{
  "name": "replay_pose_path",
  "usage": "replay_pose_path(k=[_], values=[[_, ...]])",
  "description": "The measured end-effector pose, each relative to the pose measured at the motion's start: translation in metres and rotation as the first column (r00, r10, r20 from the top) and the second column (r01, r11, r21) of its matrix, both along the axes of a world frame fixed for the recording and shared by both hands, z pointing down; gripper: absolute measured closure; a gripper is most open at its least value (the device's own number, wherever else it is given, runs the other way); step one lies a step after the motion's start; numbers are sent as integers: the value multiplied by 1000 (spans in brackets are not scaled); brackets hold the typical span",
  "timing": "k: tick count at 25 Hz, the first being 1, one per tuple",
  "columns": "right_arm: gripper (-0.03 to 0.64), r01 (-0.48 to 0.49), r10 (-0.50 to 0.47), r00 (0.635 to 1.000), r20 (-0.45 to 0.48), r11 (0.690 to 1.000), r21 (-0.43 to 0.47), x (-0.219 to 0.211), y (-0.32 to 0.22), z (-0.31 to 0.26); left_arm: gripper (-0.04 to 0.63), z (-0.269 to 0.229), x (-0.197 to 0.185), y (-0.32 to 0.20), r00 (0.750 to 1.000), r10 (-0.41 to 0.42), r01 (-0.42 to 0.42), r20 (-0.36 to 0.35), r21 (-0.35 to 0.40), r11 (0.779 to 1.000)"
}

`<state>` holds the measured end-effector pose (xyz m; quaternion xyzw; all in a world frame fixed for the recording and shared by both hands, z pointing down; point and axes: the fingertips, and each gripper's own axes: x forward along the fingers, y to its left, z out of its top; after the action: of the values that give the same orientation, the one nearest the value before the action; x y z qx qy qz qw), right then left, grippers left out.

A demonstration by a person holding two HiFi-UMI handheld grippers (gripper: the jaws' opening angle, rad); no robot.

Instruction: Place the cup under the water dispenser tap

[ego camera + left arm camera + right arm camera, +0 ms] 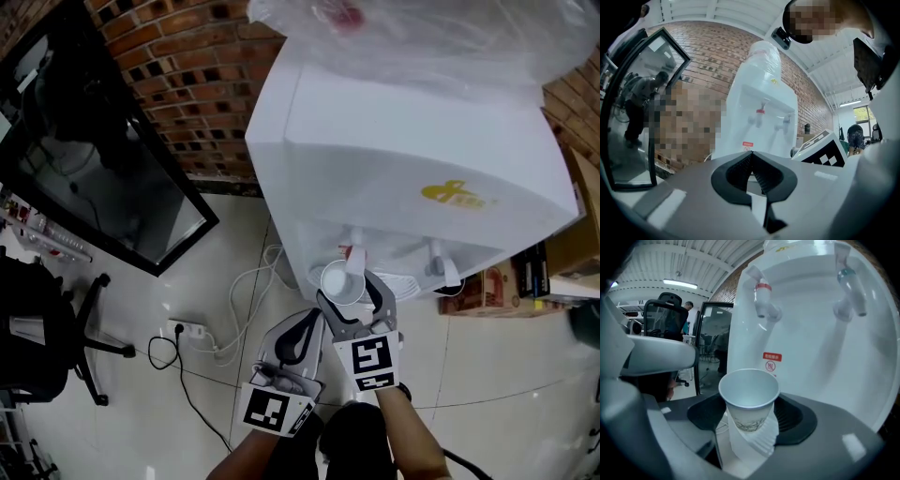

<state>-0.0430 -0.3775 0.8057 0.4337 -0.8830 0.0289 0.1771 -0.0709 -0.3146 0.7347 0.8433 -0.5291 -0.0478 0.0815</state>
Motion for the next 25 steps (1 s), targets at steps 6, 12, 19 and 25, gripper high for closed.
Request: replay_pose_path(k=[6, 12, 19, 25], values=[[285, -3, 3, 1000, 4, 1000, 1, -2, -6, 4, 603, 3, -5, -2, 1000, -11, 11, 1, -2, 1000], [223, -2, 2, 1000, 29, 1000, -3, -4, -7, 4, 603, 4, -3, -2, 1000, -7, 7, 1, -2, 1000], [207, -10, 10, 999, 48, 1000, 0, 2, -6, -2, 603, 1, -5, 0, 1000, -7, 7, 2, -6, 1000], [207, -18, 18, 999, 46, 1000, -5, 12, 6, -20, 603, -16, -5, 4, 1000, 0, 1, 9, -20, 1000]])
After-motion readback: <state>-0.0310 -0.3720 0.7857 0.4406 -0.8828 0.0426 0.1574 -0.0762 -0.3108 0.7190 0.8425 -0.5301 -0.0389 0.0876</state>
